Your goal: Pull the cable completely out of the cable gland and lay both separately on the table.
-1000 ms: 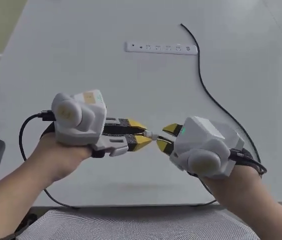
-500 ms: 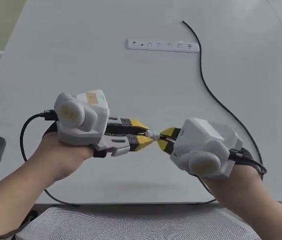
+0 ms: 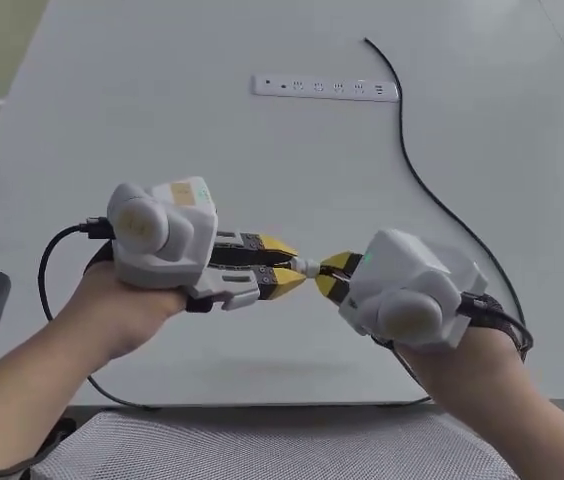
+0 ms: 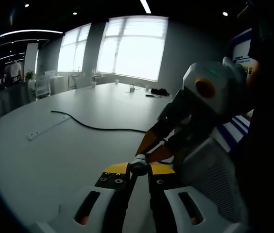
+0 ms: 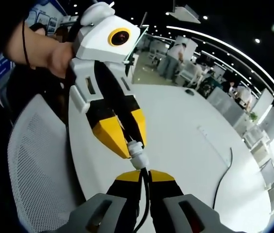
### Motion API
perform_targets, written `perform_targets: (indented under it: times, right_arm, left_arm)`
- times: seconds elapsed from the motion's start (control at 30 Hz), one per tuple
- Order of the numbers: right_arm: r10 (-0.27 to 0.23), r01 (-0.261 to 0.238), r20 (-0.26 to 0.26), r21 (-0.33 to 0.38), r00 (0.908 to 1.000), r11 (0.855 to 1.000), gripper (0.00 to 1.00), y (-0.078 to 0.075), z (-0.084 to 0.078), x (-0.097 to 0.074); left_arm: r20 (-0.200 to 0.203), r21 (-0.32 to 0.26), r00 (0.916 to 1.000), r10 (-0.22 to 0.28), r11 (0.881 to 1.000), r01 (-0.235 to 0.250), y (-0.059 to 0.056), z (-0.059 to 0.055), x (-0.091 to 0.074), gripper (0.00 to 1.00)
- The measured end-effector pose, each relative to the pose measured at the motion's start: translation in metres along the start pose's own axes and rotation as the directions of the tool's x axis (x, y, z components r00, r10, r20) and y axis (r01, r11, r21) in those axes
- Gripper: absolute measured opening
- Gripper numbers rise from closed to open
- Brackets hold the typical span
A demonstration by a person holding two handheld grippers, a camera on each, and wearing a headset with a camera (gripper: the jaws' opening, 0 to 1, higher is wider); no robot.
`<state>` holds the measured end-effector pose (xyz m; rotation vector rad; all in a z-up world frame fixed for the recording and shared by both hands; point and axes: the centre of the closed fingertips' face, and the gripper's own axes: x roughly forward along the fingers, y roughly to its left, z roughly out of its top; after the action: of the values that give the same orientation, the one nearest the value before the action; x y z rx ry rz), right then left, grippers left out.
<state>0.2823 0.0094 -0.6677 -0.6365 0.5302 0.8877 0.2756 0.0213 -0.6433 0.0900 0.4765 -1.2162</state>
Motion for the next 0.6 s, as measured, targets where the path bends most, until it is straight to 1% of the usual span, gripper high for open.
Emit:
perform_targets:
  times: [0.03, 0.17, 0.2, 0.27, 0.3, 0.37, 0.4, 0.47, 0.53, 0.57, 0.6]
  right_arm:
    - [-0.003, 0.003, -0.001, 0.002, 1.0, 1.0, 0.0, -0.001, -0.002, 0.0]
    - [-0.009, 0.009, -0.003, 0.058, 1.0, 0.998, 0.0, -0.006, -0.008, 0.001]
    - [-0.012, 0.013, -0.003, 0.079, 0.9999, 0.997, 0.0, -0.008, -0.011, 0.001]
    - [-0.019, 0.019, -0.006, 0.15, 0.9998, 0.989, 0.0, -0.01, -0.017, 0.002]
    - [-0.024, 0.026, -0.011, 0.188, 0.9996, 0.982, 0.0, -0.013, -0.022, 0.002]
    - [-0.024, 0.027, -0.017, 0.234, 0.9996, 0.972, 0.0, -0.014, -0.028, 0.002]
    - [-0.026, 0.026, -0.006, 0.276, 0.9997, 0.961, 0.0, -0.016, -0.03, 0.001]
    - [-0.029, 0.033, -0.019, 0.335, 0.9994, 0.942, 0.0, -0.019, -0.039, 0.0]
    - [-0.034, 0.042, -0.027, 0.365, 0.999, 0.93, 0.0, -0.022, -0.046, 0.0]
    - [-0.035, 0.043, -0.029, 0.372, 0.999, 0.927, 0.0, -0.023, -0.048, 0.0]
    - [-0.033, 0.045, -0.036, 0.394, 0.9988, 0.918, 0.0, -0.023, -0.052, 0.0]
  left_arm:
    - [0.001, -0.001, 1.0, 0.002, 1.0, -0.002, 0.001, 0.0, 0.0, 0.15]
    - [0.01, -0.012, 0.9999, 0.005, 1.0, -0.005, 0.002, 0.002, -0.001, 0.15]
    - [0.012, -0.013, 0.9999, 0.007, 1.0, -0.007, 0.003, 0.002, -0.002, 0.15]
    - [0.014, -0.015, 0.9999, 0.008, 1.0, -0.008, 0.004, 0.002, -0.002, 0.15]
    - [0.016, -0.016, 0.9998, 0.009, 1.0, -0.009, 0.004, 0.003, -0.003, 0.15]
    - [0.018, -0.02, 0.9998, 0.008, 1.0, -0.007, 0.004, 0.003, -0.004, 0.15]
    - [0.021, -0.024, 0.9998, 0.007, 1.0, -0.007, 0.004, 0.003, -0.004, 0.15]
    - [0.023, -0.025, 0.9997, 0.009, 1.0, -0.008, 0.004, 0.004, -0.005, 0.15]
    - [0.024, -0.023, 0.9997, 0.009, 1.0, -0.008, 0.004, 0.004, -0.005, 0.15]
    - [0.025, -0.023, 0.9996, 0.009, 1.0, -0.009, 0.004, 0.005, -0.005, 0.15]
    - [0.026, -0.022, 0.9996, 0.009, 1.0, -0.008, 0.004, 0.005, -0.005, 0.15]
